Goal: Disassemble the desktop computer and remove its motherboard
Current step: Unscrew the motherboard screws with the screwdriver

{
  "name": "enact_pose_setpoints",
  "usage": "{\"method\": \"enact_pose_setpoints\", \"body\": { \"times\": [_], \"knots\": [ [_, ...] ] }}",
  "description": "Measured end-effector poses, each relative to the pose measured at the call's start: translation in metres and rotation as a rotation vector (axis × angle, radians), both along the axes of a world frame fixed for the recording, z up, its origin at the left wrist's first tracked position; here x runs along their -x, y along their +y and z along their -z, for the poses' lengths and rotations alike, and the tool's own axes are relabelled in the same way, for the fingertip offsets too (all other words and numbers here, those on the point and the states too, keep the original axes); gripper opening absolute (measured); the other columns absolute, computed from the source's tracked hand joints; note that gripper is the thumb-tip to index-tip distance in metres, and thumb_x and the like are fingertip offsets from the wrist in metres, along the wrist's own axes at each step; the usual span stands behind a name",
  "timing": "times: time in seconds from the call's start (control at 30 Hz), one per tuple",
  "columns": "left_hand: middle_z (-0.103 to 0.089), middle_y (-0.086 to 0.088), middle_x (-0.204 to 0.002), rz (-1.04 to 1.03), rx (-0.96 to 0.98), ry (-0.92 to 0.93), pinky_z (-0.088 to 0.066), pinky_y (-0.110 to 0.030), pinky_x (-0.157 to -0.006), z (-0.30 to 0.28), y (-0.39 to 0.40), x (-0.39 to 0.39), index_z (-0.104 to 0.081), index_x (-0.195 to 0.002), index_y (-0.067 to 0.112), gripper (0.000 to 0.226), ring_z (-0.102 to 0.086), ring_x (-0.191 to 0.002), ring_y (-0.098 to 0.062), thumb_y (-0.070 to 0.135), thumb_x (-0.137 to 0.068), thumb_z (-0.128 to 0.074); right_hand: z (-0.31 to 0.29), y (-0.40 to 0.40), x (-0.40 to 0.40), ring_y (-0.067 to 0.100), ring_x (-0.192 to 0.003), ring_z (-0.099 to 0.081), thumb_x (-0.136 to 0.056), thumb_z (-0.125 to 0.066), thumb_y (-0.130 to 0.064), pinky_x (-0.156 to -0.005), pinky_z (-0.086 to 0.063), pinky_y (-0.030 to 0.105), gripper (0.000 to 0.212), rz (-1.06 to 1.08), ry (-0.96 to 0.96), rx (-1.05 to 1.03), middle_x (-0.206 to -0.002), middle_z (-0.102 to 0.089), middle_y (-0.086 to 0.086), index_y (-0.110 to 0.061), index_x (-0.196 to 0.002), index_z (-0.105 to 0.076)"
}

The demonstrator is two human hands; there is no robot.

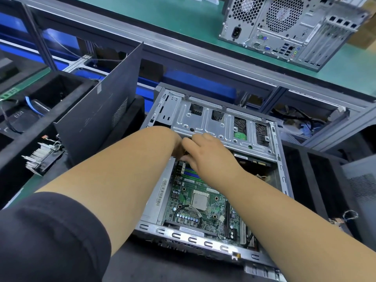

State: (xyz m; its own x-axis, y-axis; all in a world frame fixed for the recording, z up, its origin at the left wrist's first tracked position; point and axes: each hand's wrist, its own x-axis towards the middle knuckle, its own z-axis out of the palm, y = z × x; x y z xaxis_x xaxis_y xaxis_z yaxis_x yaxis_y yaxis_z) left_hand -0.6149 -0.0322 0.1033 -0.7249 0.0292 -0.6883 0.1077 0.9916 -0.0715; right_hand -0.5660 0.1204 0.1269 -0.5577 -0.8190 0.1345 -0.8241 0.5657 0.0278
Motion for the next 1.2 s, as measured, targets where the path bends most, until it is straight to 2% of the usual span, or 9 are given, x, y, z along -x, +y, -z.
{"method": "enact_pose_setpoints", "body": {
  "times": [0.17,0.23,0.4,0.57,0.77,0.87,0.97,1.1,1.2],
  "knots": [
    [-0.057,-0.008,-0.101,0.052,0.002,-0.030,-0.048,-0.041,-0.094,-0.001,0.006,-0.002,-0.051,-0.093,0.014,0.010,-0.060,-0.099,-0.029,0.024,-0.095,-0.048,-0.003,-0.002,0.002,0.031,-0.070,-0.051,-0.093,-0.063,-0.024,-0.059,-0.032,0.035,0.024,0.129,0.046,0.061,-0.074,-0.056,0.011,-0.003,-0.098,-0.053],
    [-0.055,-0.008,-0.100,0.061,0.020,-0.040,-0.049,-0.042,-0.093,-0.001,0.007,-0.002,-0.051,-0.087,0.014,0.012,-0.058,-0.094,-0.027,0.023,-0.094,-0.046,-0.005,-0.001,0.003,0.030,-0.061,-0.048,-0.095,-0.060,-0.027,-0.053,-0.027,0.033,0.025,0.173,0.076,0.056,-0.066,-0.048,0.007,-0.004,-0.099,-0.052],
    [-0.053,-0.011,-0.099,0.148,0.092,-0.095,-0.045,-0.047,-0.101,0.004,0.009,0.000,-0.045,-0.070,0.017,0.025,-0.049,-0.090,-0.027,0.017,-0.095,-0.043,-0.004,-0.001,0.008,0.031,-0.081,-0.049,-0.096,-0.051,-0.022,-0.061,-0.034,0.035,0.021,0.151,0.006,0.083,-0.087,-0.057,0.009,-0.008,-0.111,-0.049],
    [-0.057,-0.008,-0.096,0.094,0.050,-0.049,-0.049,-0.039,-0.082,-0.002,0.004,0.001,-0.054,-0.081,0.016,0.018,-0.053,-0.080,-0.025,0.027,-0.091,-0.045,-0.001,-0.005,0.009,0.029,-0.082,-0.049,-0.096,-0.056,-0.037,-0.064,-0.032,0.035,0.031,0.165,-0.006,0.122,-0.087,-0.057,0.008,-0.006,-0.102,-0.050],
    [-0.054,-0.008,-0.101,0.110,0.074,-0.051,-0.048,-0.043,-0.096,0.002,0.005,0.001,-0.054,-0.086,0.016,0.017,-0.051,-0.087,-0.025,0.026,-0.094,-0.044,0.000,-0.005,0.008,0.032,-0.092,-0.050,-0.091,-0.065,-0.025,-0.073,-0.041,0.038,0.027,0.156,-0.043,0.192,-0.098,-0.059,0.013,-0.003,-0.102,-0.057],
    [-0.056,-0.009,-0.104,0.137,0.084,-0.051,-0.048,-0.045,-0.097,0.003,0.005,0.002,-0.053,-0.083,0.017,0.016,-0.053,-0.089,-0.025,0.025,-0.094,-0.044,0.000,-0.003,0.008,0.033,-0.079,-0.054,-0.090,-0.067,-0.030,-0.060,-0.033,0.034,0.030,0.177,0.015,0.187,-0.085,-0.062,0.013,-0.003,-0.099,-0.059],
    [-0.056,-0.010,-0.101,0.128,0.083,-0.057,-0.049,-0.044,-0.096,0.003,0.004,0.001,-0.053,-0.081,0.016,0.014,-0.052,-0.087,-0.027,0.021,-0.091,-0.044,0.001,-0.002,0.008,0.034,-0.077,-0.054,-0.095,-0.059,-0.029,-0.058,-0.032,0.033,0.026,0.171,-0.004,0.148,-0.083,-0.062,0.011,-0.006,-0.107,-0.058],
    [-0.047,-0.006,-0.080,0.138,0.075,-0.049,-0.047,-0.040,-0.084,0.002,0.006,-0.001,-0.045,-0.070,0.016,0.022,-0.044,-0.078,-0.028,0.015,-0.091,-0.043,0.001,-0.002,0.010,0.033,-0.086,-0.050,-0.095,-0.053,-0.015,-0.073,-0.044,0.042,0.020,0.104,-0.057,0.151,-0.094,-0.057,0.011,-0.008,-0.112,-0.058],
    [-0.045,-0.003,-0.077,0.122,0.050,-0.004,-0.043,-0.034,-0.069,-0.002,0.005,-0.003,-0.044,-0.073,0.017,0.021,-0.044,-0.065,-0.021,0.019,-0.094,-0.045,0.002,-0.003,0.008,0.029,-0.082,-0.049,-0.096,-0.054,-0.023,-0.071,-0.041,0.038,0.019,0.081,-0.019,0.146,-0.090,-0.057,0.009,-0.007,-0.105,-0.059]
  ]
}}
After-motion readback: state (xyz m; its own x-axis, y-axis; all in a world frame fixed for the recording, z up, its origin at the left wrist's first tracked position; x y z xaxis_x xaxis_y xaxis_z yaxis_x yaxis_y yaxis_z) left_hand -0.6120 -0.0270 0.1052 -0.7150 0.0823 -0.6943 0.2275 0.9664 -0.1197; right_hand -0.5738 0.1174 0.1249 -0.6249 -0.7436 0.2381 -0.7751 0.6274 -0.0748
